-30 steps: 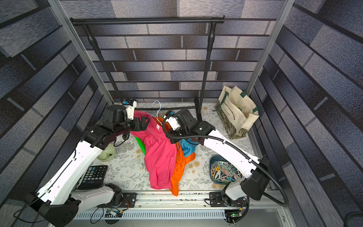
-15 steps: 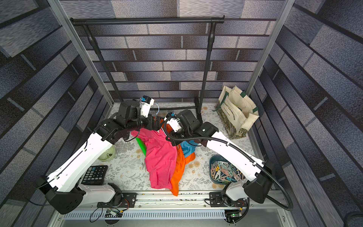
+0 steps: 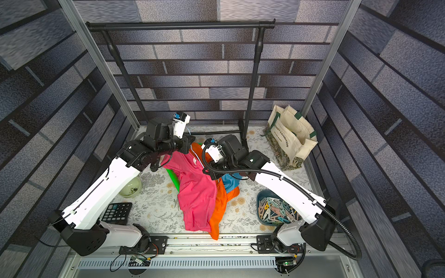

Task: Use clothespins to secure the t-shirt on both sides of the hanger
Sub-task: Pick up the hanger from the basket.

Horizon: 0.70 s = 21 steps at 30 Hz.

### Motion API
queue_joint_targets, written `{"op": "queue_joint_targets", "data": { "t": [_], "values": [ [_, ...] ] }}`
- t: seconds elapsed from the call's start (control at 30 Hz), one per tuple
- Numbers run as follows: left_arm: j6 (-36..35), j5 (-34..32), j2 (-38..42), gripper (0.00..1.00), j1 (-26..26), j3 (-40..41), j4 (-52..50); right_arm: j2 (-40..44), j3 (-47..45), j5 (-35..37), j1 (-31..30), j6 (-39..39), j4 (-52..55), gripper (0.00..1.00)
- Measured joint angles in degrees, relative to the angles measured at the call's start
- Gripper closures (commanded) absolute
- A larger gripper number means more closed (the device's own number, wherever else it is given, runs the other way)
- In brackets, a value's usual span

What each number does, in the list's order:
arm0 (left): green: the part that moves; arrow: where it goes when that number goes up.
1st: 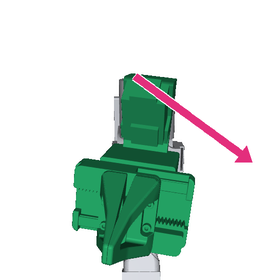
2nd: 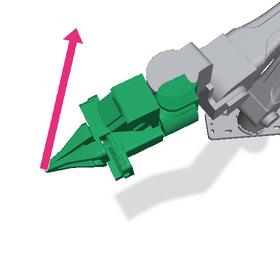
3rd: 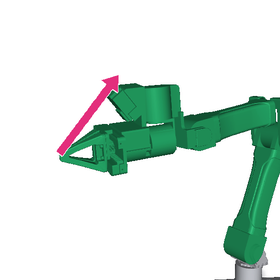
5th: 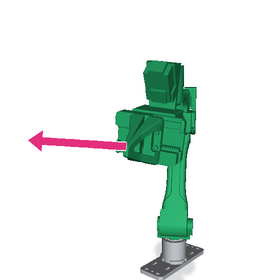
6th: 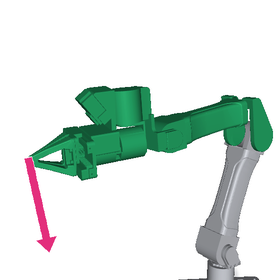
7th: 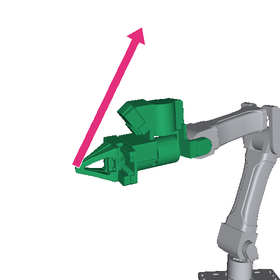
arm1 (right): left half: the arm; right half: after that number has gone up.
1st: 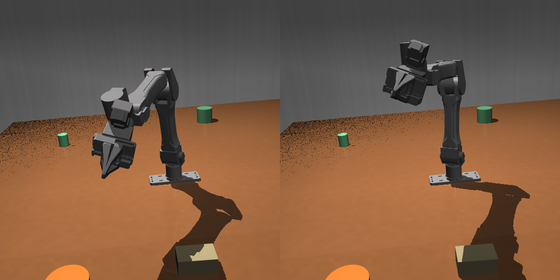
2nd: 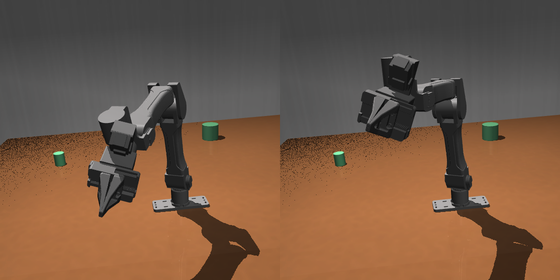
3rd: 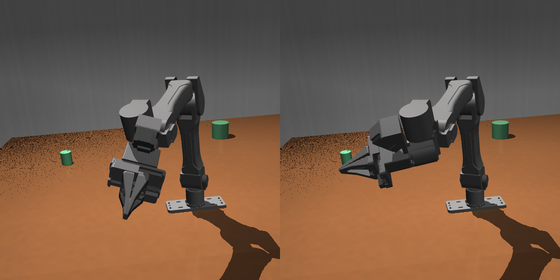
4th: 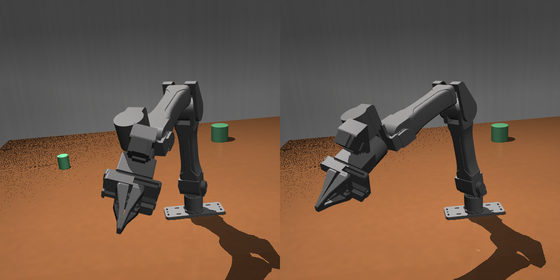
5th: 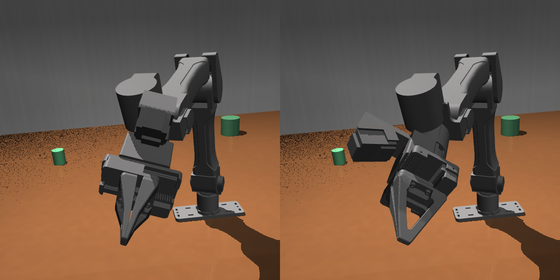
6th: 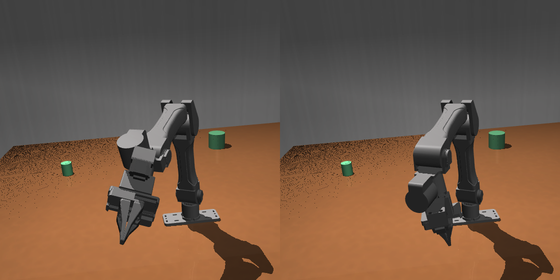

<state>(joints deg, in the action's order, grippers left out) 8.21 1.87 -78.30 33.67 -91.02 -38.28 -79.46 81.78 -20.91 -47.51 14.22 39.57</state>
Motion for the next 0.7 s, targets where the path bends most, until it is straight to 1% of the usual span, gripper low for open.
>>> {"op": "queue_joint_targets", "data": {
  "t": [0.07,0.1,0.13,0.2,0.33,0.47,0.57,0.7],
  "values": [
    [-0.5,-1.3,-0.7,0.97,0.3,0.0,-0.7,0.6,0.0,0.0,0.0,0.6,-0.2,0.61],
    [-0.4,-1.9,-1.1,1.0,0.7,-0.3,-0.8,0.9,0.0,0.3,0.0,0.6,-0.4,0.52],
    [-0.3,-2.5,-1.5,1.0,1.2,-0.9,-0.8,1.0,0.0,0.3,0.0,0.7,-0.4,0.46],
    [-0.3,-4.3,-2.5,1.0,1.7,-3.8,-1.6,1.3,0.0,1.1,0.0,0.8,-0.4,0.4],
    [-1.0,-9.2,-5.0,1.0,2.3,-14.6,-3.6,3.5,0.0,4.2,0.0,0.5,-0.4,0.31],
    [-3.5,-14.3,-8.2,1.0,2.8,-30.3,-5.8,9.5,0.0,10.0,0.0,-0.2,-0.4,0.22],
    [-7.1,-18.7,-11.6,1.0,5.4,-43.0,-8.1,14.7,0.0,15.0,0.0,-1.1,-0.4,0.19],
    [-13.6,-24.3,-19.4,1.0,10.7,-62.7,-11.0,19.8,-0.2,20.9,0.0,-2.3,-0.4,0.18]
  ]
}}
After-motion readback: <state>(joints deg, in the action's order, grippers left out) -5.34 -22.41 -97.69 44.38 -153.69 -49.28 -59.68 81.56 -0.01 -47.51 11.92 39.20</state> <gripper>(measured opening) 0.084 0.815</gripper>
